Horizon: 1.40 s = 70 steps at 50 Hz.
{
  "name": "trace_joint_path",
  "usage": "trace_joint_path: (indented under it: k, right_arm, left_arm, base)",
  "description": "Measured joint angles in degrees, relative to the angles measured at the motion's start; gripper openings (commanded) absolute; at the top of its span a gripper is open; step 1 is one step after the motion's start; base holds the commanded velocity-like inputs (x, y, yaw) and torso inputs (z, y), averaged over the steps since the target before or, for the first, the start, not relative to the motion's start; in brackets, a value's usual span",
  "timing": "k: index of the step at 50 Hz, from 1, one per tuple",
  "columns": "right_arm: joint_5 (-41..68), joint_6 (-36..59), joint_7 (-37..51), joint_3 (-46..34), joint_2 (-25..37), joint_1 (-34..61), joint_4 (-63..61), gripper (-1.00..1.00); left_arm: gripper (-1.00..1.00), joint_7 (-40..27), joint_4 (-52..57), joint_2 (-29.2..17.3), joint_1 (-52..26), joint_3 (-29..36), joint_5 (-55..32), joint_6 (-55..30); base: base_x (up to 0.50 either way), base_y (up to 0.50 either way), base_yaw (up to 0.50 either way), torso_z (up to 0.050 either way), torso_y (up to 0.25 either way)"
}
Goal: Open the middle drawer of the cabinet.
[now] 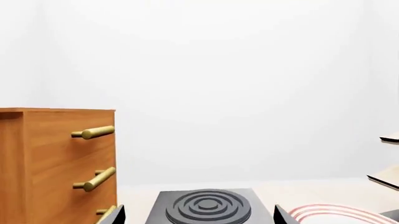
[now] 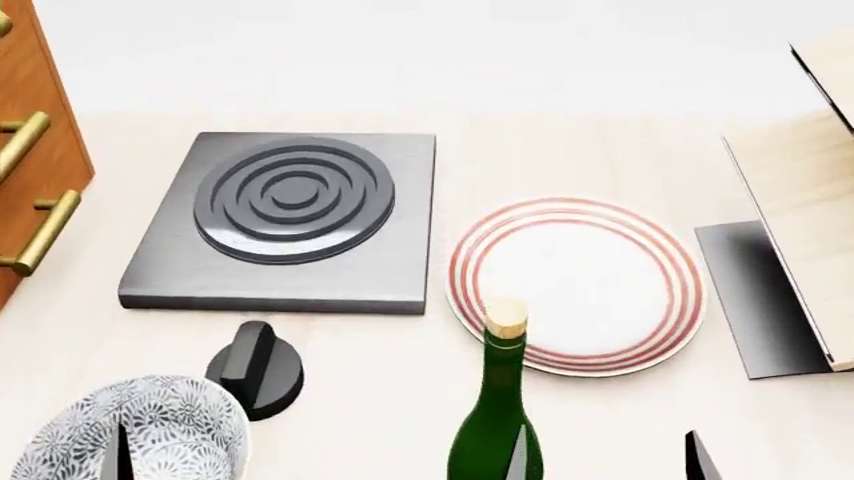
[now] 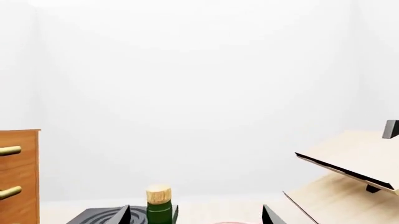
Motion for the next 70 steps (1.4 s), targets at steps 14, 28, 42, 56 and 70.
trace_joint_path:
  k: [14,28,42,56,70]
  right_arm:
    - [-0.9,-0.1,1.2,-0.5,0.7,0.1,0.1,1.0]
    - [-1.1,0.4,2.1,-1.0,1.3,0.3,0.2,1.0]
    - [0.1,-0.6,2.0,-1.3,2.2,0.2,0.3,1.0]
    - [0.8,-1.5,2.1,-1.6,3.0,0.2,0.5,1.0]
    - [0.9,-1.8,2.6,-2.0,3.6,0.1,0.5,1.0]
  left_arm:
    - [1.0,-0.9,0.2,-0.7,0.2,0.7,0.1,0.0]
    - [1.0,-1.6,0.1,-1.3,0.1,1.3,0.1,0.0]
    - [1.0,-2.3,0.0,-2.0,0.0,2.0,0.4,-0.1]
    - [1.0,-2.9,-0.2,-2.5,-0.2,2.5,0.5,-0.2]
    - [1.0,-3.6,-0.2,-3.1,-0.3,2.9,0.4,-0.2]
  base:
    - [0.0,0.44,0.0,0.0,0.0]
    - [0.0,0.5,0.0,0.0,0.0]
    - [0.27,0.17,0.0,0.0,0.0]
    - [0.5,-0.08,0.0,0.0,0.0]
    - [0.5,-0.08,0.0,0.0,0.0]
